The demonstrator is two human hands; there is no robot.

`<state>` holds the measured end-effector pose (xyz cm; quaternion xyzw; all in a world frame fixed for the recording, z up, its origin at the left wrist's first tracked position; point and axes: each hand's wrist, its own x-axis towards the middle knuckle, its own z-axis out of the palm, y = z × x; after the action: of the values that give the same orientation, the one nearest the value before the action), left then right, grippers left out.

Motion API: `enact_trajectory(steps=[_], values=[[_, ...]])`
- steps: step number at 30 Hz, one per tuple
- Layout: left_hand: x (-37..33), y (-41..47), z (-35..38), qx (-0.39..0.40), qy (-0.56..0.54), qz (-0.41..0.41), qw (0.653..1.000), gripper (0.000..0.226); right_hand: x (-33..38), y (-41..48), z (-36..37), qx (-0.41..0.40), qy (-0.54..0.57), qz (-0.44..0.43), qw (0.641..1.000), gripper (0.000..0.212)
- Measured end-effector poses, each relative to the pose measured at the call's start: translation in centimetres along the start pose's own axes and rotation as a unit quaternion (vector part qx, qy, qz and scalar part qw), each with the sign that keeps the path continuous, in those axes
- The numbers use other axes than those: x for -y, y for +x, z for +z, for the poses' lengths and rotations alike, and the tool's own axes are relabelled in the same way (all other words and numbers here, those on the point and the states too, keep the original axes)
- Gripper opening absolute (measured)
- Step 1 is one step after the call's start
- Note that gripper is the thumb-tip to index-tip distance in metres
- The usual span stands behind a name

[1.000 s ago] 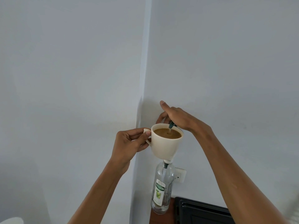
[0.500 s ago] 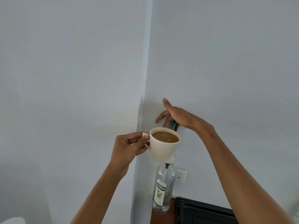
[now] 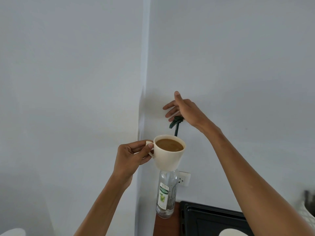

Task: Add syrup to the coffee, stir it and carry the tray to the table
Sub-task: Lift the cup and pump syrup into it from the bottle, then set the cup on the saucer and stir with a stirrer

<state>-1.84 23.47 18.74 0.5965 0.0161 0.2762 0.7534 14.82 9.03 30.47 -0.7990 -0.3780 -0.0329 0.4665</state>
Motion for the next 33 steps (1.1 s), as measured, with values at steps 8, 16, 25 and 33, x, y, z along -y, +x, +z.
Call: enact_trajectory(steps=[8, 16, 25, 33], values=[[1.2, -2.6, 1.6, 0.019, -0.002, -0.004, 1.000, 0.022, -2.6, -7.1, -3.3, -0.057, 0.063, 0.015, 0.996, 0.071], [3.5, -6.4, 4.8, 0.004, -0.005, -0.029, 1.000, 0.025, -7.0, -17.3, -4.5, -0.026, 0.129, 0.070, 0.989, 0.067], [7.6, -11.0, 9.0, 0.004, -0.004, -0.074, 0.997, 0.021, -10.6, -29.1, -5.5, 0.063, 0.220, 0.122, 0.966, 0.059], [12.1, -14.5, 11.6, 0.033, -0.018, -0.102, 0.994, 0.027, -13.9, -34.3, -4.9, 0.039, 0.234, 0.135, 0.962, 0.061]])
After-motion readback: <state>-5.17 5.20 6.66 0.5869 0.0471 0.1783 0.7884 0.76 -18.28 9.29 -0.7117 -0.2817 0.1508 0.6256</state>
